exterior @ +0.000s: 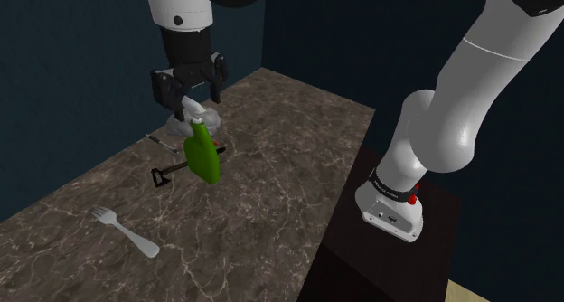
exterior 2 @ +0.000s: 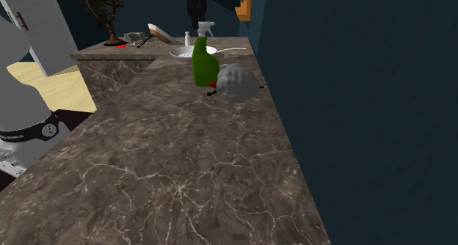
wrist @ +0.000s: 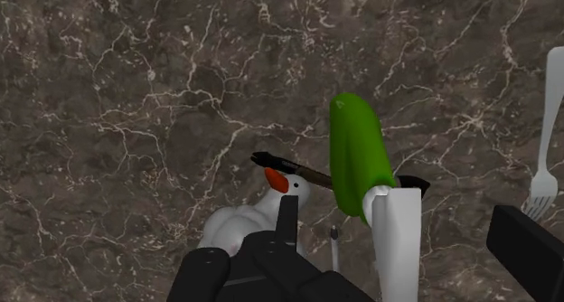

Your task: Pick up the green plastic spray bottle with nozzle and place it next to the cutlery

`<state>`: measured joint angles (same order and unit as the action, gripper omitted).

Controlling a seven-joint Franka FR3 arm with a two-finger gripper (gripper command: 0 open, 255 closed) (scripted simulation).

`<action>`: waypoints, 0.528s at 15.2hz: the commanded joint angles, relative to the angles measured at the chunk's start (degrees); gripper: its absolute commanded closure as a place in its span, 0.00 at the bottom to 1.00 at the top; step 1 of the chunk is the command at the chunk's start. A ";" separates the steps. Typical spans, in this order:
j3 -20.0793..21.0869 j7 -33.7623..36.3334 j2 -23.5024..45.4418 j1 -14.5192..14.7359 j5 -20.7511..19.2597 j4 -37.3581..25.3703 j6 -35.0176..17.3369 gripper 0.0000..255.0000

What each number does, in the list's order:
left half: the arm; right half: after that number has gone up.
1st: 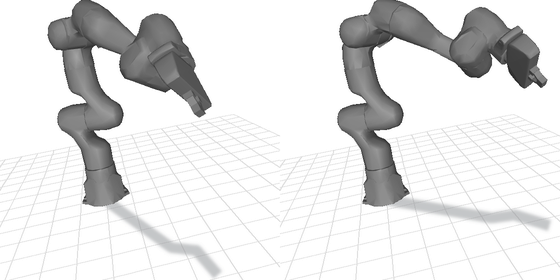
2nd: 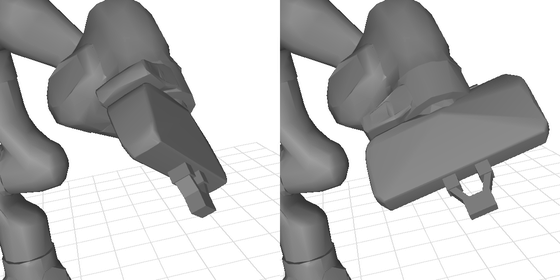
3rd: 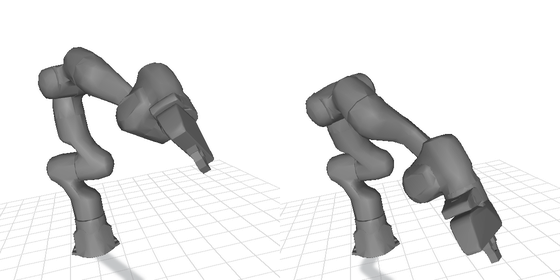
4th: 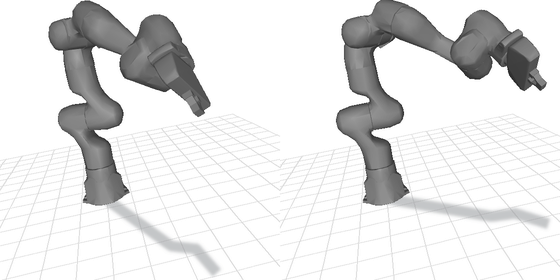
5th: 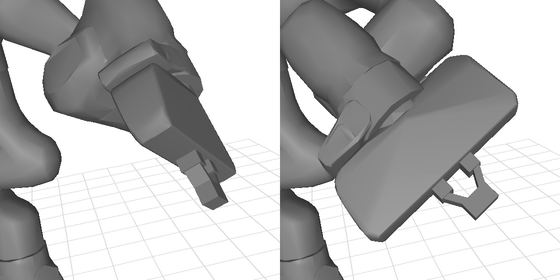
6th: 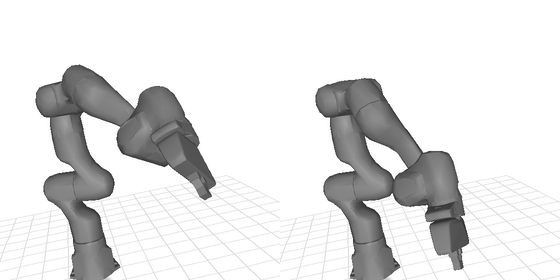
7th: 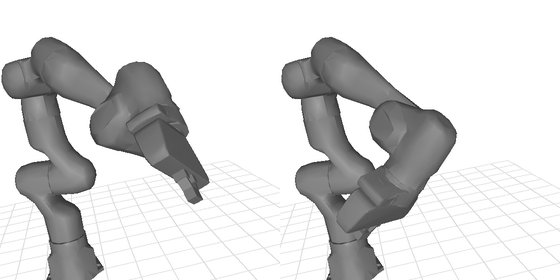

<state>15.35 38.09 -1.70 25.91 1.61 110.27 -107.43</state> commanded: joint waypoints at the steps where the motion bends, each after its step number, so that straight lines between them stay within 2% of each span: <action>1: -0.04 -0.03 -0.19 -0.03 0.03 -1.72 1.90 0.00; 4: -0.11 -0.01 -0.27 -0.10 0.02 -6.99 7.26 0.00; 8: -0.11 -0.02 -0.27 -0.10 0.02 -6.99 7.26 0.00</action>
<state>15.26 38.09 -1.96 25.82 1.63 103.38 -100.30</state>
